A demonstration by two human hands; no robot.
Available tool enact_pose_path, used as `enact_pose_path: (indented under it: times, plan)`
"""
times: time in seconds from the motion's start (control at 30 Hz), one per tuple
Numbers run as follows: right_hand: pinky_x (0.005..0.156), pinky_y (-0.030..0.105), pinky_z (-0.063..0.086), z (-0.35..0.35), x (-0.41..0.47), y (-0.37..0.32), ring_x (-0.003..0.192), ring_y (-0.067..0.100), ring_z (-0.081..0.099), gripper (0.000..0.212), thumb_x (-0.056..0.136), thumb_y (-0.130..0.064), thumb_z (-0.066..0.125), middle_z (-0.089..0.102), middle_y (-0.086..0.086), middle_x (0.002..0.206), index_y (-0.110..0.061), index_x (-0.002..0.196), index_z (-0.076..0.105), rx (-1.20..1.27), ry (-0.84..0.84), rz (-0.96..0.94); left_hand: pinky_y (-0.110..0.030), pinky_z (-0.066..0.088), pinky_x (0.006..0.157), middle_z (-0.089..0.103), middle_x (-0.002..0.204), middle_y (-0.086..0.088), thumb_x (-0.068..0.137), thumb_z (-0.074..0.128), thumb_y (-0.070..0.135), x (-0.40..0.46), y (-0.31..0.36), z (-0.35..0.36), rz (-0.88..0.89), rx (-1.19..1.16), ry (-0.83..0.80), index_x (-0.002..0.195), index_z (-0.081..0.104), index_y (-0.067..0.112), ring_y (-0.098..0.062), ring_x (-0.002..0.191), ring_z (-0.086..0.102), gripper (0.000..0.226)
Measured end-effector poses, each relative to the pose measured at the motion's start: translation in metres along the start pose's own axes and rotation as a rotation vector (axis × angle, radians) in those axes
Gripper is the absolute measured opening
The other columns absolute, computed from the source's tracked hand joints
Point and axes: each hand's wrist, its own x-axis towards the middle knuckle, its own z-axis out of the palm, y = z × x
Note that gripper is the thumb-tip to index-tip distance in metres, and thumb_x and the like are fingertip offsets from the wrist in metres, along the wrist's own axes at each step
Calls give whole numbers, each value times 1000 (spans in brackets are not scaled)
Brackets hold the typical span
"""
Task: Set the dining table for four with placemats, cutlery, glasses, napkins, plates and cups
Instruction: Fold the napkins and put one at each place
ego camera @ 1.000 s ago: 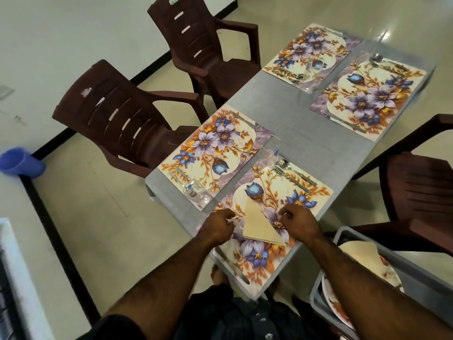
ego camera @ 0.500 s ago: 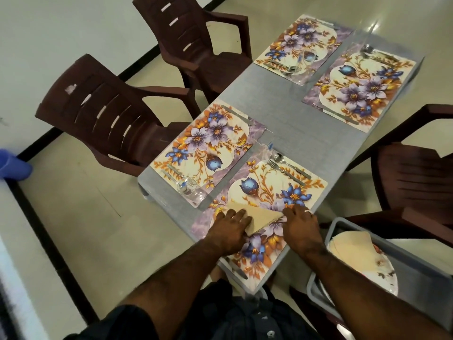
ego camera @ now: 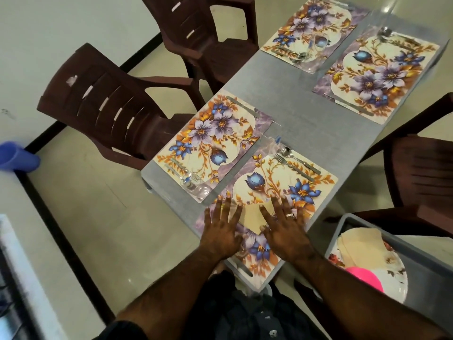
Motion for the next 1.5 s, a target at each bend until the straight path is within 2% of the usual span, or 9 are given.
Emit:
enact_pose_path:
  times: [0.17,0.47,0.6,0.73,0.87,1.03,1.23,1.37,1.5]
  plan:
    - [120,73,8,3,25,-17,161,40,-5,73,105,-66,28,-8,13,175,-35,167,6,-17,21,-66,-71,-11,121,-26,172,-10,72,28,105,12,-14,6,39,14,-48,164,-17,41,-36,156,-29,121]
    - [122,74,1,8,23,4,161,40,-5,79,101,-71,27,-7,13,175,-32,167,7,-27,-3,-7,-74,-5,121,-19,174,-15,62,32,110,10,-16,30,36,-38,0,168,-3,27,-37,159,-23,139]
    - [121,73,-5,3,16,36,160,38,-13,82,99,-71,29,-15,8,175,-35,167,1,15,-4,85,-69,-17,120,-36,168,-12,61,30,111,4,-29,26,-45,-41,-81,164,-22,23,-37,153,-36,144]
    - [122,70,-11,0,11,50,160,38,-10,87,98,-73,31,-13,8,175,-31,168,2,-6,5,130,-66,-13,124,-32,169,-17,63,30,110,-4,-35,22,-59,-23,-75,164,-19,9,-38,155,-31,151]
    - [124,70,5,0,4,42,161,36,-6,82,101,-66,38,-14,8,175,-33,168,2,9,-35,-155,-62,-5,128,-14,174,-17,87,30,94,-14,-19,21,166,1,38,168,-4,16,-39,160,-14,117]
    - [124,61,18,8,-1,39,159,36,18,66,104,-57,41,-3,7,176,-41,165,20,13,-59,-269,-61,30,120,32,169,-16,105,40,52,-8,0,23,207,-107,134,160,40,17,-38,156,26,65]
    - [124,69,2,-2,9,51,161,33,-12,75,102,-73,33,-14,7,175,-43,166,8,-97,-109,-376,-65,-5,126,-15,175,-11,102,15,75,1,-17,19,322,80,4,167,1,39,-33,160,-17,76]
    - [121,70,-12,-9,11,69,158,39,-22,83,97,-82,32,-23,12,172,-48,164,-3,-124,-185,-404,-74,-4,120,-21,173,-15,94,28,87,1,-37,18,368,94,-8,165,-3,47,-38,159,-20,87]
    - [118,74,-13,-22,14,71,154,46,-27,85,91,-89,31,-27,19,170,-55,161,-1,-145,-226,-447,-74,-17,117,-23,171,-23,82,27,99,4,-40,4,418,87,-18,162,0,57,-47,155,-26,94]
